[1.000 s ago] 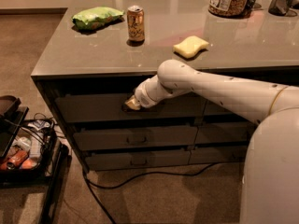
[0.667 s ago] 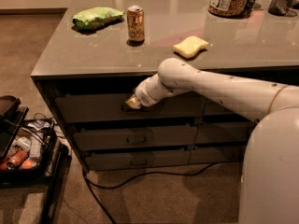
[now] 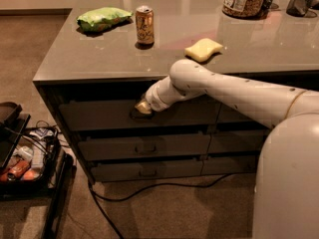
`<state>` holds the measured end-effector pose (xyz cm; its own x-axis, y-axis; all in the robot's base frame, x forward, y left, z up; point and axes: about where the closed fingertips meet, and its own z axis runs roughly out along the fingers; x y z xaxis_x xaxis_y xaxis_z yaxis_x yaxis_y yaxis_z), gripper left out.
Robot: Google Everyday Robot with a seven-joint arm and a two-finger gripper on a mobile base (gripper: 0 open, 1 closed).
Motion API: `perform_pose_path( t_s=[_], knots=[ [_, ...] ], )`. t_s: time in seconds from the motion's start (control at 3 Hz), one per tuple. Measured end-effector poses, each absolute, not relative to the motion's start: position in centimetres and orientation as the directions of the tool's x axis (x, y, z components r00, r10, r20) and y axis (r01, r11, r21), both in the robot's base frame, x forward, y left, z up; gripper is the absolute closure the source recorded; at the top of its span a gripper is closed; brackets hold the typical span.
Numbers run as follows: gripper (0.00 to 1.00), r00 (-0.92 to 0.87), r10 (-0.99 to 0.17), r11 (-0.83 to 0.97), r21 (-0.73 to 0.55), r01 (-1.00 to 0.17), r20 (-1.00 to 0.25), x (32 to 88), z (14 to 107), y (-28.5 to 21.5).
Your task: Open top drawer
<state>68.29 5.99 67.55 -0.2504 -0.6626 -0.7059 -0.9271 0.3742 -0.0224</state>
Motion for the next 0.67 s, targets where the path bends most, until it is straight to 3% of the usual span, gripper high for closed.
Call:
perform_pose_path(
  t_s=[0.67],
  knots=[
    [1.0, -0.253, -0.659, 0.375, -0.018, -0.927, -0.708, 68.53, 67.63, 5.66]
  ],
)
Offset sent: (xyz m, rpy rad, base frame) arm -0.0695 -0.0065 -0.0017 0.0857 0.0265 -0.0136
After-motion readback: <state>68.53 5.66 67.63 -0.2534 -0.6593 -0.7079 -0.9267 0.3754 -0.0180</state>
